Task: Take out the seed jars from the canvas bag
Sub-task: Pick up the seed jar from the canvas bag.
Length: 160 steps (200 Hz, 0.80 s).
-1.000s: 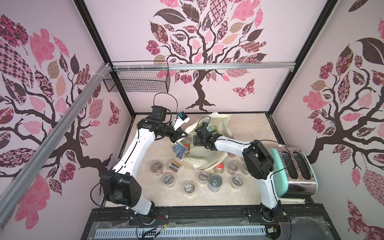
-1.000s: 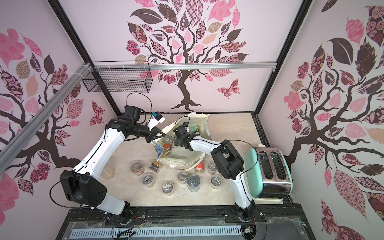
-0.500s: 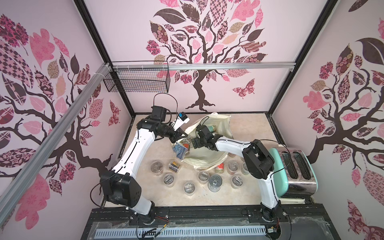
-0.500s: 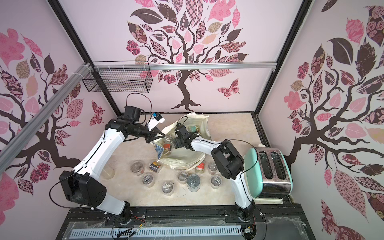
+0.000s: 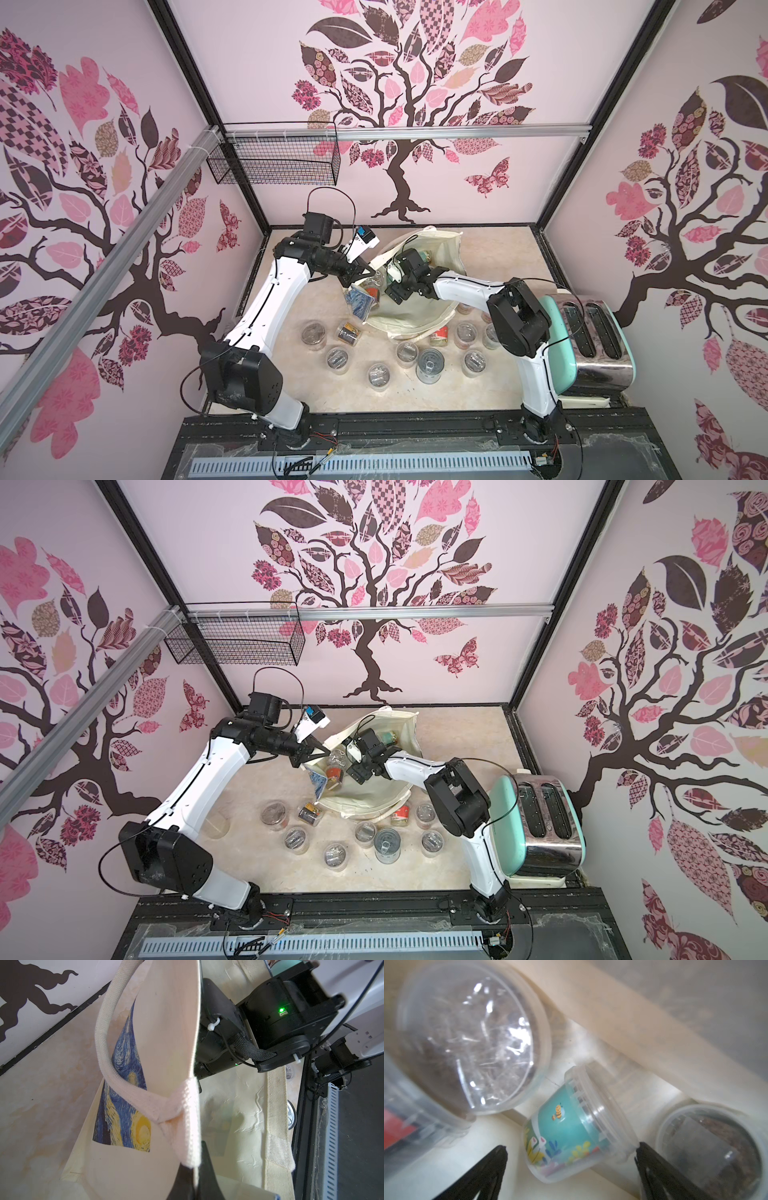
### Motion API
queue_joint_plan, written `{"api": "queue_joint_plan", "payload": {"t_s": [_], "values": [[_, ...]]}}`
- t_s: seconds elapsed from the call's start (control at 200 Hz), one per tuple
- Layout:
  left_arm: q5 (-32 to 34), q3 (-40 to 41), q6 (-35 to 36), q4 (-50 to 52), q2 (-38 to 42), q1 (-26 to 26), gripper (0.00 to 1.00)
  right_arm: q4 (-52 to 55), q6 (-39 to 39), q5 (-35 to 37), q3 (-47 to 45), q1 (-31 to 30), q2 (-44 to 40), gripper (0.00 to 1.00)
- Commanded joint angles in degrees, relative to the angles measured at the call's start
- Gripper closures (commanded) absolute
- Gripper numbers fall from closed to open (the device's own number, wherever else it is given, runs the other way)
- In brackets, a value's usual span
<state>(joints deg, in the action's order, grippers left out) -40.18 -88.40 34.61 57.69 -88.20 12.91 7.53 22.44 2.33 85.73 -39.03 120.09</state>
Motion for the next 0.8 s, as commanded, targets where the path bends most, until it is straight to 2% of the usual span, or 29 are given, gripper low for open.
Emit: {"api": "queue_joint_plan", "payload": {"t_s": [0.0, 0.09, 0.19, 0.335, 0.475, 0.59, 0.795], "values": [[-1.92, -0.22, 1.22, 1.46, 1.48, 0.45, 1.0, -1.4, 9.3, -7.2, -2.46, 1.27, -5.92, 0.0], [-1.51, -0.28, 1.76, 2.03, 1.55, 0.47, 1.0, -4.42, 13.78, -9.49, -5.82, 2.17, -7.85, 0.0], [-0.52, -0.2, 2.22, 2.37, 1.85, 0.39, 1.0, -7.5, 22.08, -16.04, -10.09, 3.56, -10.57, 0.01], [-0.52, -0.14, 2.94, 3.04, 1.98, 0.37, 1.0, -9.39, 26.71, -17.36, -10.82, 4.48, -11.24, 0.0], [-0.64, -0.52, 2.75, 3.28, 1.89, 0.37, 1.0, -9.96, 37.29, -19.64, -11.2, 4.58, -10.06, 0.01], [-0.69, -0.68, 3.0, 3.41, 1.76, 0.32, 1.0, -9.5, 41.19, -18.79, -9.35, 4.87, -8.06, 0.01], [-1.47, -0.83, 3.01, 3.79, 1.4, 0.34, 1.0, -9.82, 43.39, -17.55, -5.97, 5.1, -4.18, 0.01]]}}
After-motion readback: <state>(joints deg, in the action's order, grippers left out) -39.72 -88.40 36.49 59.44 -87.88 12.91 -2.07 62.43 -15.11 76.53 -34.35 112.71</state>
